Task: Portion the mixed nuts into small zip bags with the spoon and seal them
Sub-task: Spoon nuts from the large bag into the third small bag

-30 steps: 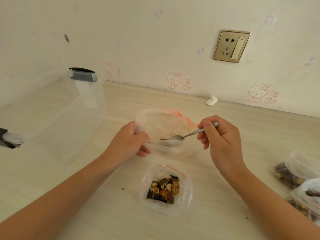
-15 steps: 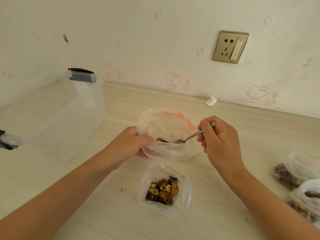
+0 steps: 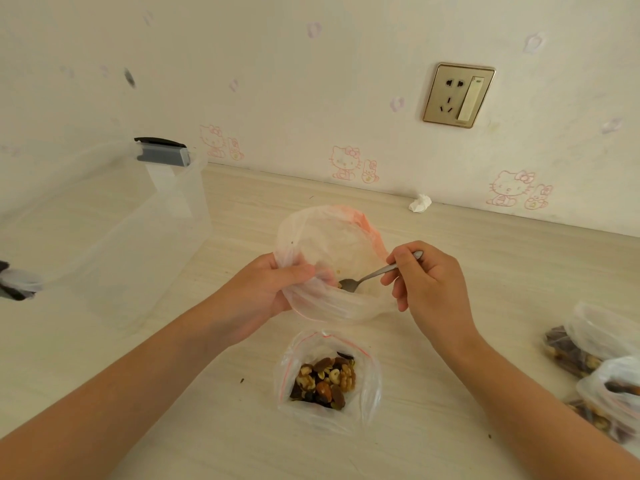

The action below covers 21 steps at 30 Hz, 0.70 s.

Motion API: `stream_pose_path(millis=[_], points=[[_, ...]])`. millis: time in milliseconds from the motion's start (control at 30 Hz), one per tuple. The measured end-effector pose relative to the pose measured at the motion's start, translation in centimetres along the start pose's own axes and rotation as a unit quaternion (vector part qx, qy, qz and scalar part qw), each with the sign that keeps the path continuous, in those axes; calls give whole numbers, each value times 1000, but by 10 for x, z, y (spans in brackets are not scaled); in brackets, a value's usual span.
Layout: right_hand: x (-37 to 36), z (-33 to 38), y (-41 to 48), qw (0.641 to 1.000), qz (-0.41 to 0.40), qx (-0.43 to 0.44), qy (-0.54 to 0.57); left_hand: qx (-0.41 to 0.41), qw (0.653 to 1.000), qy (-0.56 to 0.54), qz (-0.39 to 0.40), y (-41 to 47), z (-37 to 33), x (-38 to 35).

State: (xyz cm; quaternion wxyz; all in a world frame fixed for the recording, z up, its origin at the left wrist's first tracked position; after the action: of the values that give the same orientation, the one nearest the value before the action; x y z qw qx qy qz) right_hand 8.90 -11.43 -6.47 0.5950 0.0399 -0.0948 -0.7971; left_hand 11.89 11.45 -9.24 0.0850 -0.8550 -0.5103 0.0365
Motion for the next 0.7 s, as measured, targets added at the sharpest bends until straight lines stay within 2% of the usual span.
stream_pose_path(millis=[67, 133, 233, 400, 500, 700], points=[[0, -2, 1, 1000, -2, -2, 4, 4, 999, -37, 6, 0, 2, -1], [0, -4, 2, 1000, 0, 0, 4, 6, 1000, -23, -15, 1, 3, 3], [-1, -6, 3, 1000, 7, -1, 11, 20, 996, 59, -68, 1, 4, 11], [-2, -11, 3, 1000, 12, -8, 22, 64, 977, 186, -86, -1, 7, 12], [-2, -17, 4, 998, 16, -32, 44, 92, 973, 166, -130, -1, 12, 18], [-3, -21, 3, 997, 22, -48, 64, 105, 981, 109, -125, -4, 18, 11]])
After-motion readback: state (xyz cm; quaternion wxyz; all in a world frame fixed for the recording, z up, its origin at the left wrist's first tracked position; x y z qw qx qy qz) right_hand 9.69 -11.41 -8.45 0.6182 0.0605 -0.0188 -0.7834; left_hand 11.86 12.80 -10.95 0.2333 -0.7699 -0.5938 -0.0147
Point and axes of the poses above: each hand's wrist, its own y-axis towards the middle knuckle, its own x-axis out of the back of the hand, z = x × y, the point moved 8 cm from there along y, towards the middle knuckle, and after that the axes turned 11 degrees about y, right-handed, at the moved point
